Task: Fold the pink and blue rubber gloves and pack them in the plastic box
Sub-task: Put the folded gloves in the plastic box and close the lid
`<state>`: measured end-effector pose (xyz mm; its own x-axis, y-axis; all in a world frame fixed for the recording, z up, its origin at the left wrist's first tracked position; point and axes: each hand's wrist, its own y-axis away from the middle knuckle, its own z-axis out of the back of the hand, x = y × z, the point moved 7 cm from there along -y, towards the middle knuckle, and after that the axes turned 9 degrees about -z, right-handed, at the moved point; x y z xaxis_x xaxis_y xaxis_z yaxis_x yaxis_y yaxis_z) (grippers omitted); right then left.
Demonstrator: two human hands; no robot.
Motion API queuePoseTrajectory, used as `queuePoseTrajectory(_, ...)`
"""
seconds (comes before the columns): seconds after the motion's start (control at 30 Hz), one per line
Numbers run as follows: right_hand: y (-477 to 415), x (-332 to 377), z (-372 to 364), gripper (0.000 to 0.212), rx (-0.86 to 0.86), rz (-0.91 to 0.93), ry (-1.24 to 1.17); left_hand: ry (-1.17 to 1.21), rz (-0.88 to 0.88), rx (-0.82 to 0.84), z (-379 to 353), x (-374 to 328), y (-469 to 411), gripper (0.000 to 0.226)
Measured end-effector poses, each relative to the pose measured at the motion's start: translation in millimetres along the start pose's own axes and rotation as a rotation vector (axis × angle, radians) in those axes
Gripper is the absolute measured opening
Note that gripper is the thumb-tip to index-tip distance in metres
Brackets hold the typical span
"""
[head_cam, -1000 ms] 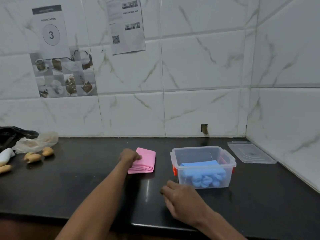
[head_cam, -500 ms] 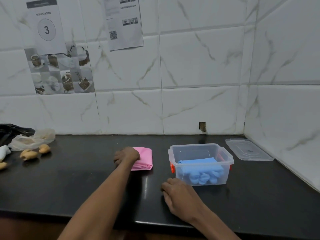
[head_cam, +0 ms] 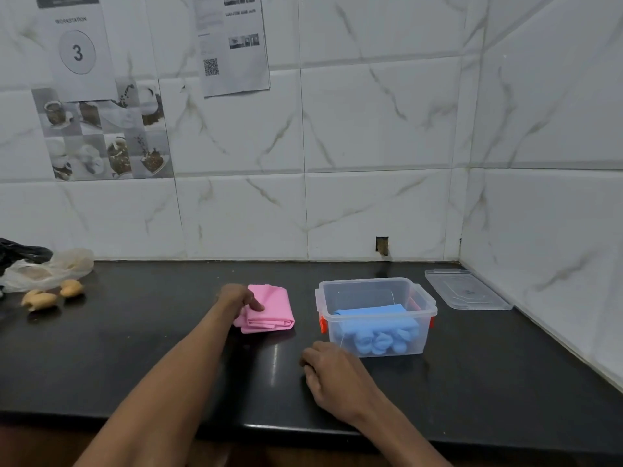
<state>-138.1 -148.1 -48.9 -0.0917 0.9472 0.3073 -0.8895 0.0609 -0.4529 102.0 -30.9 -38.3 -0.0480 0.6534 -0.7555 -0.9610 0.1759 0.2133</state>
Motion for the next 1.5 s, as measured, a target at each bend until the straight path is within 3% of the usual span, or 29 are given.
queuePoseTrajectory(0.23, 0.7, 2.2, 3.7, 0.02, -0.027, 0.01, 0.002, 0.14, 0.017, 0.048, -9.2, 9.5, 3.7, 0.055)
queuePoseTrajectory(0.33, 1.2, 2.9, 4.8, 0.02, -0.024, 0.012, 0.01, 0.341, -0.044, -0.048, -8.0, 11.5, 3.4, 0.046)
queuePoseTrajectory(0.47, 1.0, 2.5, 6.1, 0.018, -0.033, 0.015, -0.009, 0.624, -0.131, -0.176, -9.4, 21.9, 10.7, 0.061)
queuePoseTrajectory(0.6, 2.4, 2.3, 8.5, 0.018, -0.061, 0.037, -0.042, 0.951, -0.211, -0.187, -13.5, 31.8, 22.7, 0.056)
queuePoseTrajectory(0.7, 7.1, 6.8, 21.8, 0.016, -0.173, 0.078, -0.118, 1.154, -0.308, -0.12, -9.3, 28.8, 37.8, 0.048)
queuePoseTrajectory(0.8, 10.4, 11.7, 45.4, 0.015, -0.386, 0.058, -0.265, 1.293, -0.445, -0.002, 0.3, 15.7, 57.8, 0.055)
queuePoseTrajectory(0.9, -7.3, 7.4, 81.4, 0.023, -0.52, -0.156, -0.488, 1.234, -0.576, 0.128, 5.7, -12.7, 81.4, 0.061)
queuePoseTrajectory(1.0, -41.5, -10.5, 94.1, 0.057, -0.267, -0.485, -0.73, 1.141, -0.698, 0.217, 4.6, -48.5, 107.9, 0.056)
queuePoseTrajectory(1.03, -49.3, -14.0, 93.5, 0.057, -0.182, -0.544, -0.865, 1.106, -0.731, 0.244, 1.0, -59.7, 116.3, 0.056)
queuePoseTrajectory(1.17, -58.0, -21.9, 97.7, 0.038, -0.18, -0.593, -1.012, 0.985, -0.779, 0.293, -18.3, -86.6, 137.9, 0.056)
queuePoseTrajectory(1.27, -53.3, -33.3, 92.2, 0.042, -0.12, -0.635, -1.205, 0.901, -0.807, 0.274, -24.6, -93.4, 144.7, 0.042)
queuePoseTrajectory(1.37, -44.7, -45.6, 88.5, 0.049, -0.05, -0.69, -1.419, 0.743, -0.837, 0.297, -30.9, -99.0, 149.8, 0.042)
queuePoseTrajectory(1.43, -42.0, -51.3, 90.2, 0.046, -0.085, -0.7, -1.49, 0.705, -0.848, 0.29, -31.1, -104.3, 150.3, 0.054)
queuePoseTrajectory(1.5, -42.9, -56.6, 95.1, 0.039, -0.189, -0.675, -1.567, 0.897, -0.776, 0.258, -28.0, -105.5, 145.9, 0.081)
